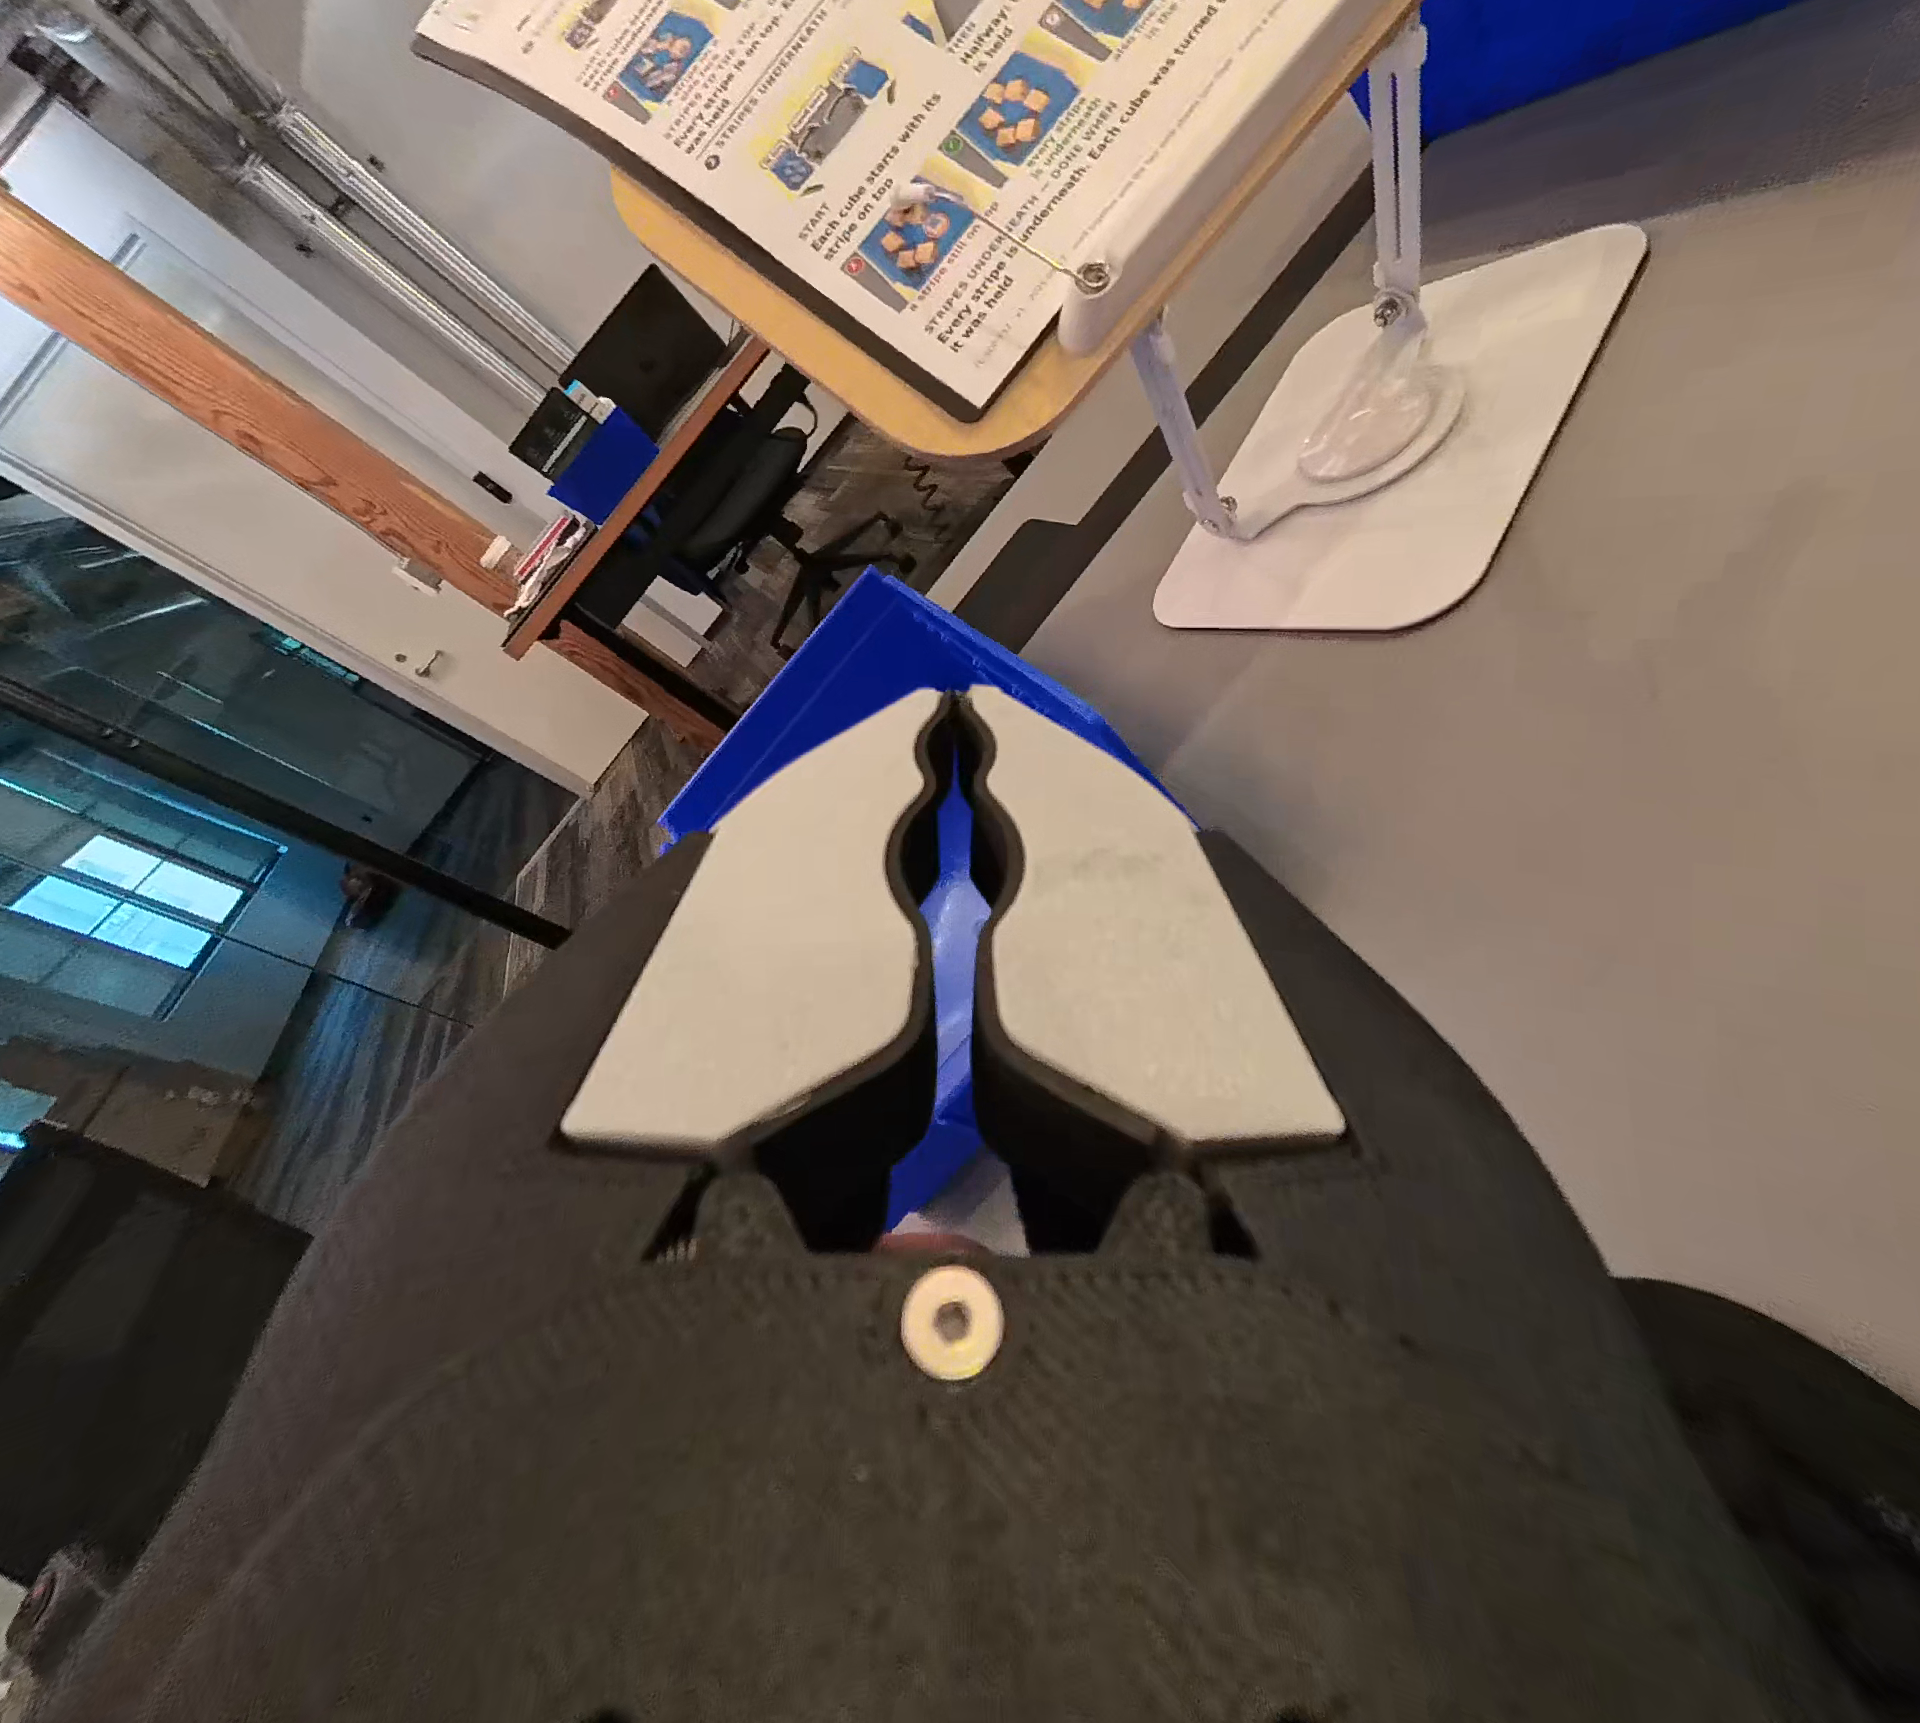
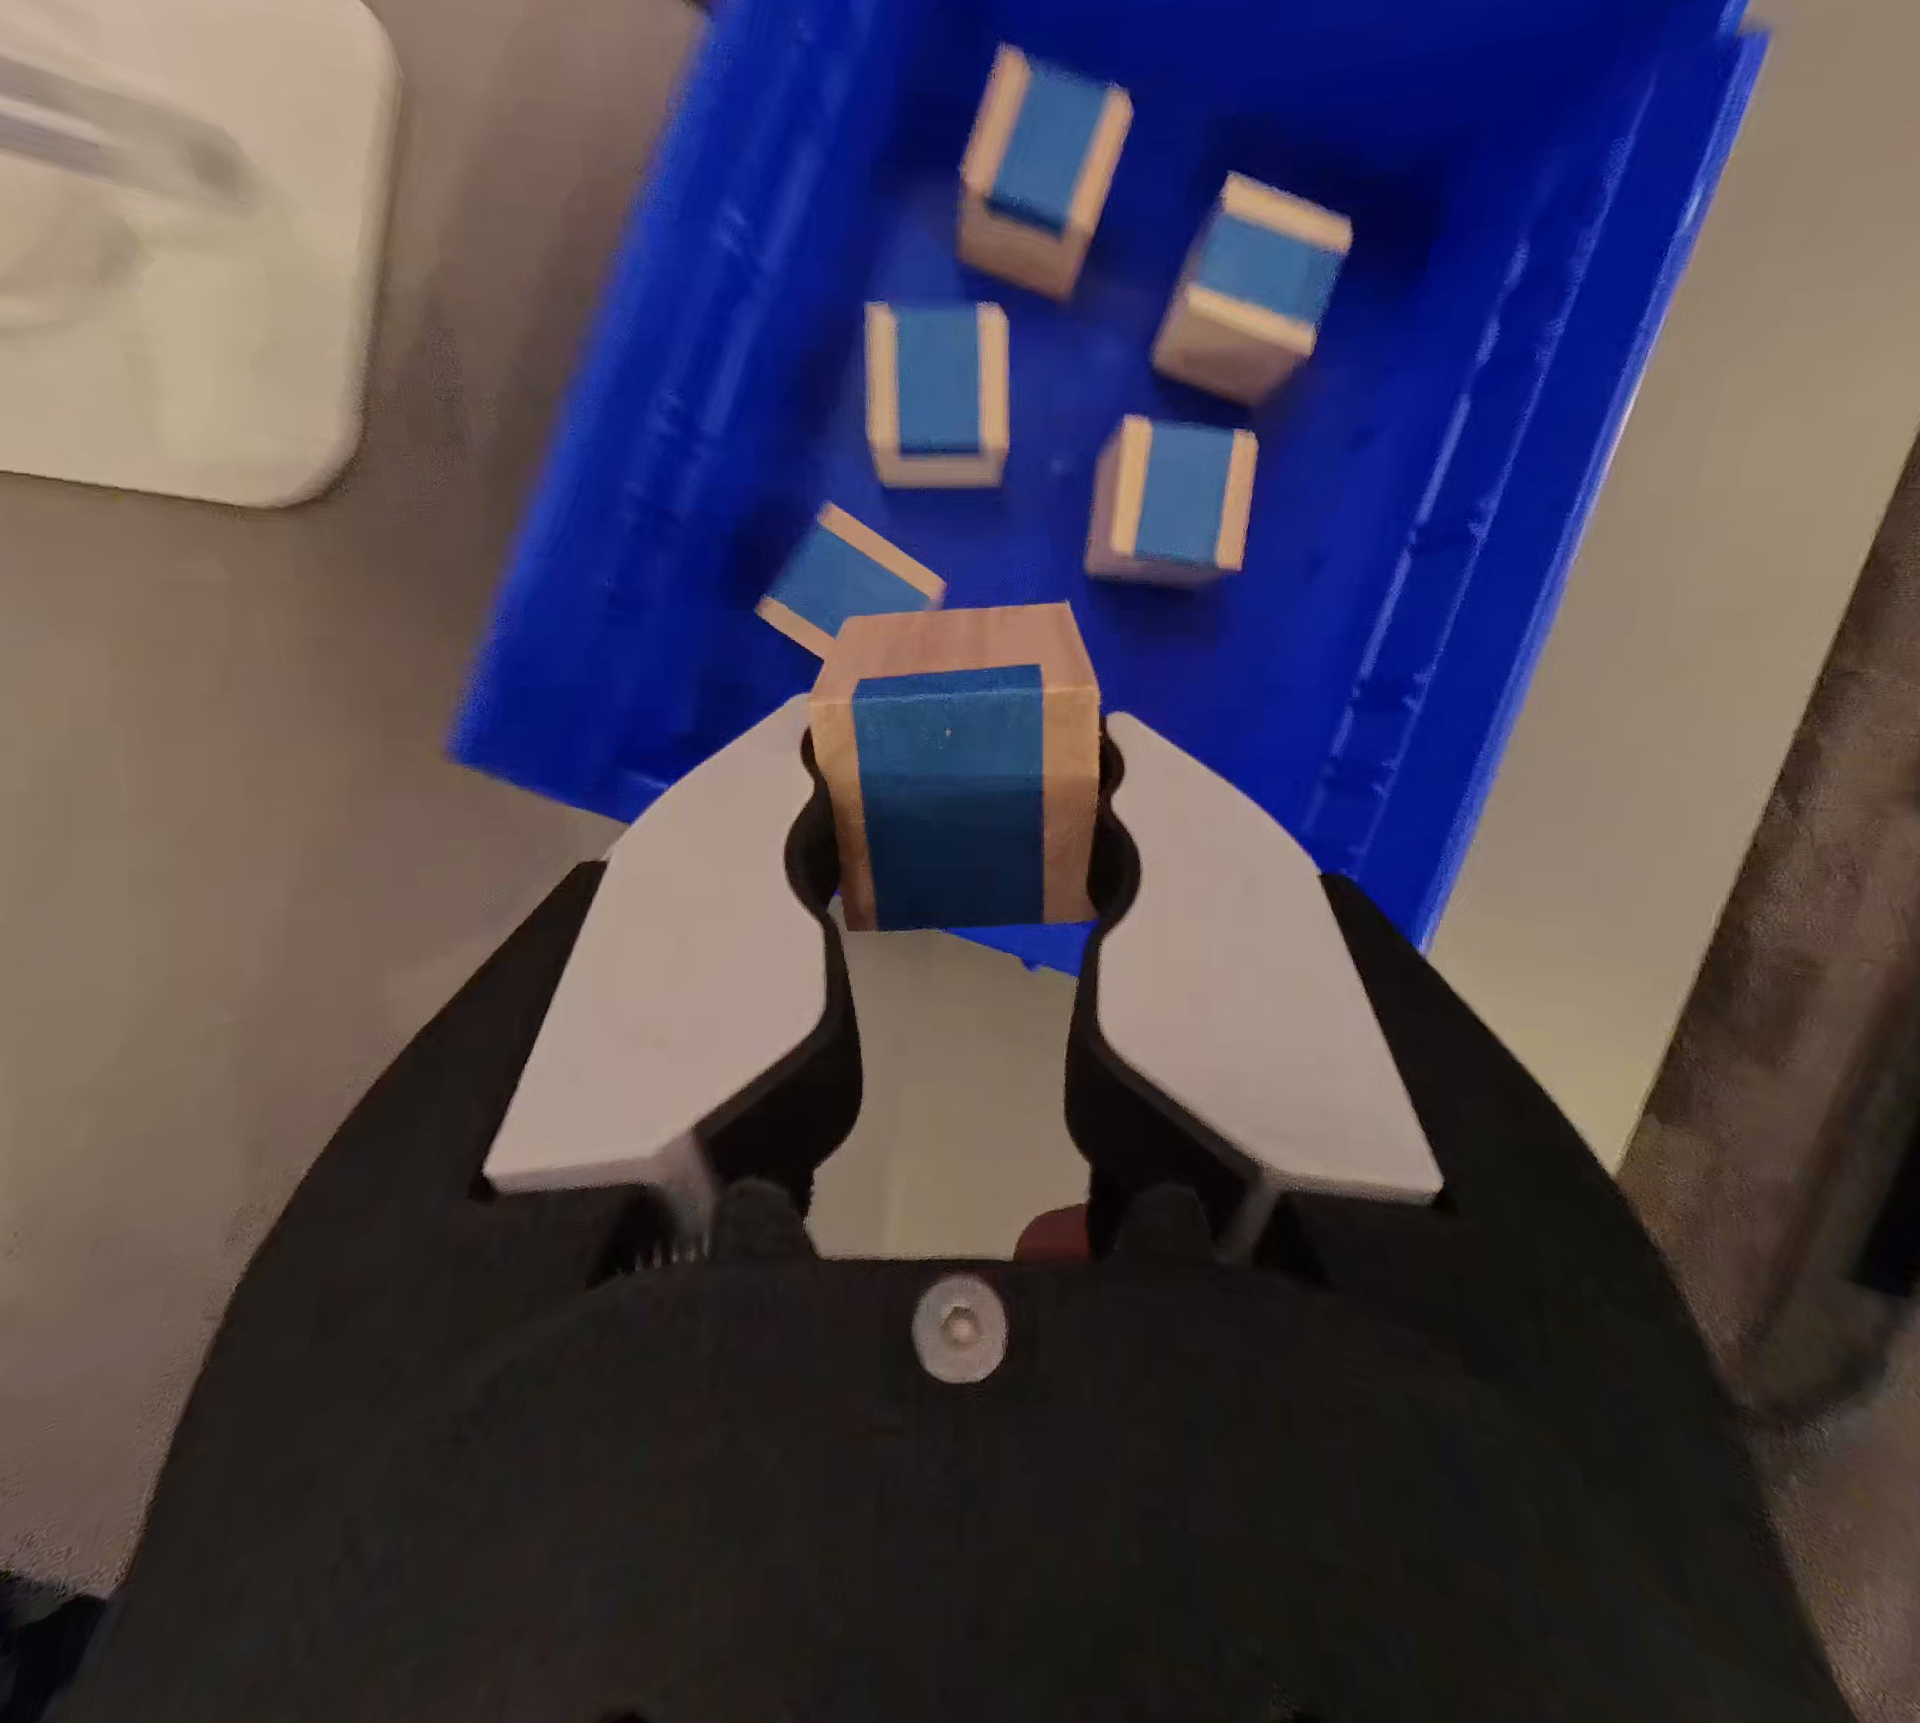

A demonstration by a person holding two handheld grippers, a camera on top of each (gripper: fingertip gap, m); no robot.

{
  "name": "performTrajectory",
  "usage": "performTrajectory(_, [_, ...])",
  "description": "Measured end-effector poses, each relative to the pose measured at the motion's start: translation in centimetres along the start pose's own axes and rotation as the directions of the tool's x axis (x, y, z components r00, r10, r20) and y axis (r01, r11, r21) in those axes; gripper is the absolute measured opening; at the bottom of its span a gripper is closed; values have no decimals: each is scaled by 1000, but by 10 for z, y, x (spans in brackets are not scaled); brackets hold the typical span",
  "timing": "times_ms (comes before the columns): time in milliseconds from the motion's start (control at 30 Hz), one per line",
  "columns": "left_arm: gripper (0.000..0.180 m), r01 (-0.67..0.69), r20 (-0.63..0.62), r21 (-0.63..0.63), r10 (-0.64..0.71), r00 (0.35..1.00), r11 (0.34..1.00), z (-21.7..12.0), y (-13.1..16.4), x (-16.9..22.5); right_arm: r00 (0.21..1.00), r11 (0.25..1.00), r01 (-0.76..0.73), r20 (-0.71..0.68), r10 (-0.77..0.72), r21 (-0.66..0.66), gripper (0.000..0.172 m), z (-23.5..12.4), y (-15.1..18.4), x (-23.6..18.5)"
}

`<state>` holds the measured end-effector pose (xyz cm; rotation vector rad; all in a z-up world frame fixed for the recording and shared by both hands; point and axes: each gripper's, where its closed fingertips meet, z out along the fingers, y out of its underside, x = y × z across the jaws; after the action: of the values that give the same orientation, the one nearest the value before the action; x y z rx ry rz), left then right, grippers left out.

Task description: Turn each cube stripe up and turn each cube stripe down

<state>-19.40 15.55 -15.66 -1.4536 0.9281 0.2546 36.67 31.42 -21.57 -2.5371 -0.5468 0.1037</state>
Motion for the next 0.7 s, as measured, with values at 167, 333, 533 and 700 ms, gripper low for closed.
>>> performTrajectory(167, [0,-26,-22,-18,26,999,999,5,1,7,998,974,-13,-55,0,-226,46,58,38,19])
performTrajectory(333, [0,-18,-34,-34,17,999,999,6,3,7,995,934,-65,-88,36,-352,58,97,60,40])
performTrajectory(533, [0,-11,-4,-43,10,1000,999,-2,-1,-3,995,992,-14,-102,1,-123,65,29,10,29])
performTrajectory(700, [0,6,20,-41,-5,1000,999,-8,-6,-7,990,966,138,-22,-136,218,48,-71,-27,-31])
